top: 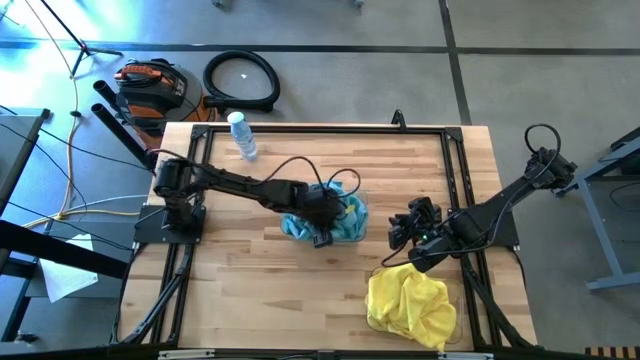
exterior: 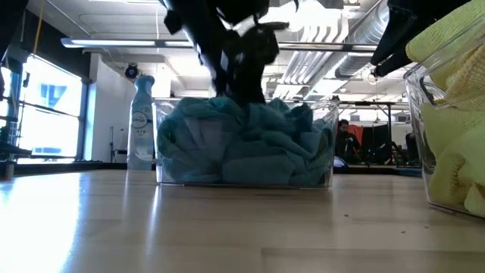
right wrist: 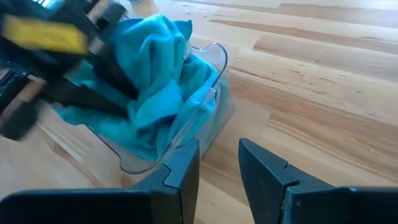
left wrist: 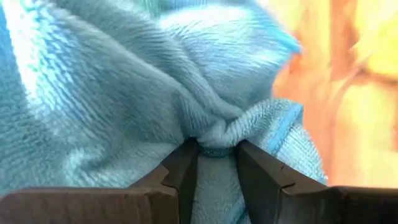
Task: Sort microfiber towel by color & place in baskets
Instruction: Put the blue towel in the top transparent bin
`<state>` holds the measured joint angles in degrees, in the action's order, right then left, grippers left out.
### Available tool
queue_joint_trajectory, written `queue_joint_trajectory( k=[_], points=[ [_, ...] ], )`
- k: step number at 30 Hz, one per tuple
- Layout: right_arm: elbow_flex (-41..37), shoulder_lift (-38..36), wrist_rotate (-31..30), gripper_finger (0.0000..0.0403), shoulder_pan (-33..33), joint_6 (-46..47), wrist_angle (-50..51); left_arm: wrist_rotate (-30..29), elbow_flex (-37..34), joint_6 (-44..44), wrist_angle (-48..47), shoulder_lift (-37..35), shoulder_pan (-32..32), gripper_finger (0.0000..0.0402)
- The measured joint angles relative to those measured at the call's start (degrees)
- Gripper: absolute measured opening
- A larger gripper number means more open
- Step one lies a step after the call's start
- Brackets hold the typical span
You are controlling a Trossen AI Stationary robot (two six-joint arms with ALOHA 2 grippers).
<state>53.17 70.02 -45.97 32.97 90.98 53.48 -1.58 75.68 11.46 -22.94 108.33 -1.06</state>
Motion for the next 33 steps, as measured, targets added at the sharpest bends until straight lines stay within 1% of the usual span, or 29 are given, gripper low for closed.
queue_joint_trajectory(
  k=[7, 10, 12, 17, 21, 27, 31, 33],
  points=[
    [0.0, 0.02, 0.08, 0.011, 0.0, -0.17, 0.73, -0.24, 0.07, -0.06, -1.01, -7.51, 0.0, 0.0101],
    [0.0, 0.02, 0.08, 0.011, 0.0, -1.38, 0.71, -1.02, 0.13, -1.56, -0.28, -10.48, 0.0, 0.0101],
    [0.0, 0.02, 0.13, 0.011, 0.0, -1.53, 0.78, -2.6, 0.13, -2.84, 0.07, -11.94, 0.0, 0.0101],
    [0.0, 0.02, 0.13, 0.011, 0.0, -1.52, 1.1, -9.67, 0.22, -6.67, 0.17, -13.06, 0.33, 0.0101],
    [0.0, 0.02, 0.13, 0.011, 0.0, -1.53, 1.13, -9.67, 0.23, -8.08, -0.6, -11.03, 1.42, 0.0101],
    [0.0, 0.0, 0.42, 0.011, 0.0, -1.46, 1.1, -4.22, 0.21, -7.74, -2.83, -4.61, 2.34, 0.0101],
    [0.0, -0.01, 0.39, 0.011, 0.0, -1.31, 1.06, -3.7, 0.07, -7.67, -3.13, 0.04, 2.27, 0.0101],
    [0.0, 0.02, 0.41, 0.011, 0.0, -1.31, 1.06, -3.2, 0.22, -7.55, -3.25, 1.28, 2.29, 0.0101]
  ],
)
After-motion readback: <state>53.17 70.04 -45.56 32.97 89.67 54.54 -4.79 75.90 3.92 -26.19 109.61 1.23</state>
